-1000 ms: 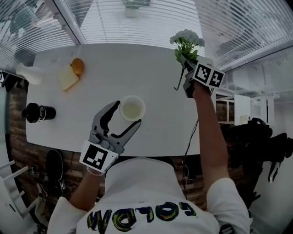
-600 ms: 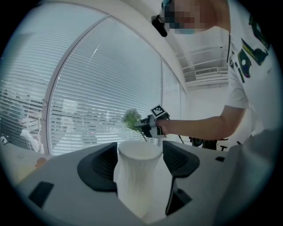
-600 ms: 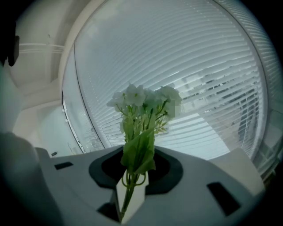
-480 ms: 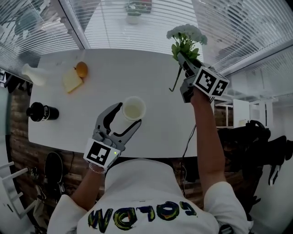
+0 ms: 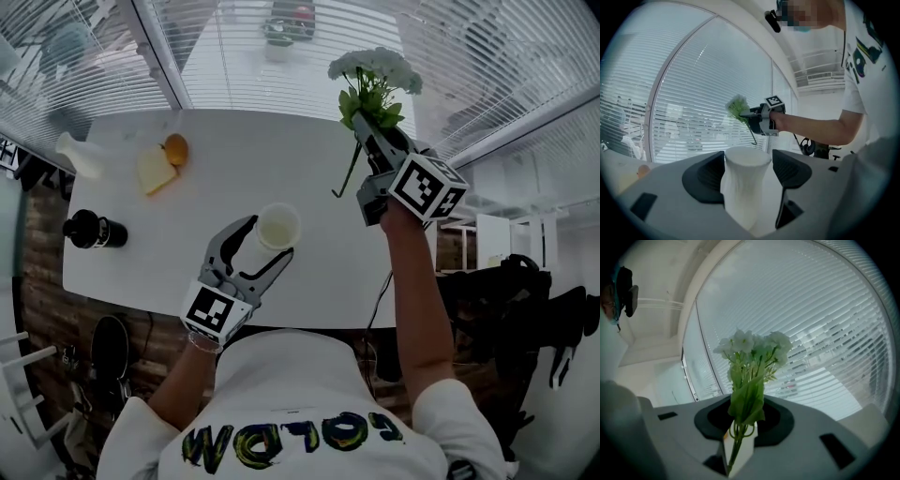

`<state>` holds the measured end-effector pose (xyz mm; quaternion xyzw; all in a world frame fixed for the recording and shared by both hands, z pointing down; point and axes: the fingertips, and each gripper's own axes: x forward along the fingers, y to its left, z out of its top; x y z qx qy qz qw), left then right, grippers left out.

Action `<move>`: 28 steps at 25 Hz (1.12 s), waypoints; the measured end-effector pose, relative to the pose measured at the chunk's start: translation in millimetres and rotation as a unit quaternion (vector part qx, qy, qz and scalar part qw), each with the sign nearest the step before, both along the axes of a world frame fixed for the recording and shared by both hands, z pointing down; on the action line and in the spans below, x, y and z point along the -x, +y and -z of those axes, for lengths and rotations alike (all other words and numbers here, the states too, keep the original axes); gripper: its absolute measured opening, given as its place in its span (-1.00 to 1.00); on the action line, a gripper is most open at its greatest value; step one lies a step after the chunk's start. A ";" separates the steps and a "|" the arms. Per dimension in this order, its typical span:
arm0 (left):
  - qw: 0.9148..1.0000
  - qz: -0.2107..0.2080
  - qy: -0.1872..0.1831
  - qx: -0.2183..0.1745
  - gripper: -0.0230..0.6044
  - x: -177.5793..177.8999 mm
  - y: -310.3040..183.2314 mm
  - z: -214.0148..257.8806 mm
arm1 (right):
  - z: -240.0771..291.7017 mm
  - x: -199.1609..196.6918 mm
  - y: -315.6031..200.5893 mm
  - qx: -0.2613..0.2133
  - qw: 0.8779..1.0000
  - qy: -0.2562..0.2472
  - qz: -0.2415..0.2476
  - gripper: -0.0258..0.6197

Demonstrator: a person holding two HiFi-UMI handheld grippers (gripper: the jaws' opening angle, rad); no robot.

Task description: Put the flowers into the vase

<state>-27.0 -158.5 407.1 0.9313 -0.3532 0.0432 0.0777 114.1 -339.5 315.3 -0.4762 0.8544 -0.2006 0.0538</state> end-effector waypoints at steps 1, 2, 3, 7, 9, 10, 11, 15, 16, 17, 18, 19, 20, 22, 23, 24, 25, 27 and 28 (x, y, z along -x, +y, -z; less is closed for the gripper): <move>1.000 -0.001 0.000 0.000 0.12 -0.2 0.0 0.3 | 3.3 3.3 2.2 -0.003 1.000 -0.005 0.003 -0.59; 1.000 -0.001 0.001 0.000 0.12 -0.2 -0.2 0.2 | 7.0 6.9 4.8 -0.006 1.000 -0.011 0.006 -0.59; 1.000 -0.001 0.001 -0.001 0.12 0.0 -0.6 -0.2 | 11.3 11.0 7.7 -0.010 1.000 -0.018 0.010 -0.59; 1.000 -0.003 -0.005 -0.002 0.12 0.4 -1.2 -0.5 | 31.8 31.3 20.9 -0.030 0.998 -0.039 0.028 -0.59; 1.000 -0.003 -0.003 0.000 0.12 0.4 -1.4 -1.2 | 41.2 42.0 27.4 -0.041 0.997 -0.046 0.038 -0.59; 1.000 -0.003 -0.003 0.001 0.12 0.4 -1.1 -2.4 | 43.8 48.0 31.2 -0.046 0.997 -0.048 0.045 -0.59; 1.000 -0.003 -0.003 0.001 0.12 0.9 -0.3 -4.1 | 44.8 54.7 35.4 -0.050 0.996 -0.051 0.053 -0.59; 1.000 -0.004 -0.006 0.000 0.12 5.0 2.7 -9.9 | 39.7 79.5 51.0 -0.060 0.993 -0.070 0.078 -0.58; 1.000 -0.003 -0.006 0.001 0.12 4.8 2.5 -10.0 | 38.7 83.1 53.4 -0.061 0.992 -0.075 0.081 -0.58; 1.000 -0.003 -0.006 0.002 0.12 3.8 1.8 -9.6 | 38.3 85.6 55.2 -0.062 0.991 -0.081 0.084 -0.58; 1.000 -0.002 -0.008 0.002 0.12 2.2 0.8 -8.8 | 38.6 87.3 56.8 -0.064 0.991 -0.084 0.087 -0.58; 1.000 -0.002 -0.009 0.003 0.12 0.3 -0.1 -7.8 | 39.2 88.6 58.3 -0.066 0.990 -0.086 0.090 -0.58; 1.000 -0.001 -0.011 0.004 0.12 -1.4 -0.7 -6.8 | 39.9 89.7 60.1 -0.068 0.990 -0.085 0.093 -0.58; 1.000 0.000 -0.012 0.007 0.12 -3.9 -1.8 -5.3 | 40.6 92.3 63.7 -0.073 0.989 -0.083 0.097 -0.58; 1.000 0.000 -0.013 0.008 0.12 -4.7 -2.7 -5.3 | 40.2 93.9 65.3 -0.074 0.989 -0.083 0.100 -0.58; 1.000 0.000 -0.014 0.009 0.12 -5.1 -3.3 -6.2 | 39.0 96.1 67.0 -0.076 0.989 -0.082 0.102 -0.58; 1.000 0.000 -0.017 0.009 0.12 -4.8 -3.3 -8.2 | 37.0 98.9 69.3 -0.077 0.988 -0.081 0.104 -0.58; 1.000 0.000 -0.022 0.009 0.12 -2.3 -1.7 -14.1 | 31.6 106.3 75.9 -0.082 0.988 -0.078 0.107 -0.57; 1.000 0.001 -0.023 0.010 0.12 -1.1 -0.8 -17.2 | 29.0 109.7 79.5 -0.085 0.987 -0.076 0.109 -0.57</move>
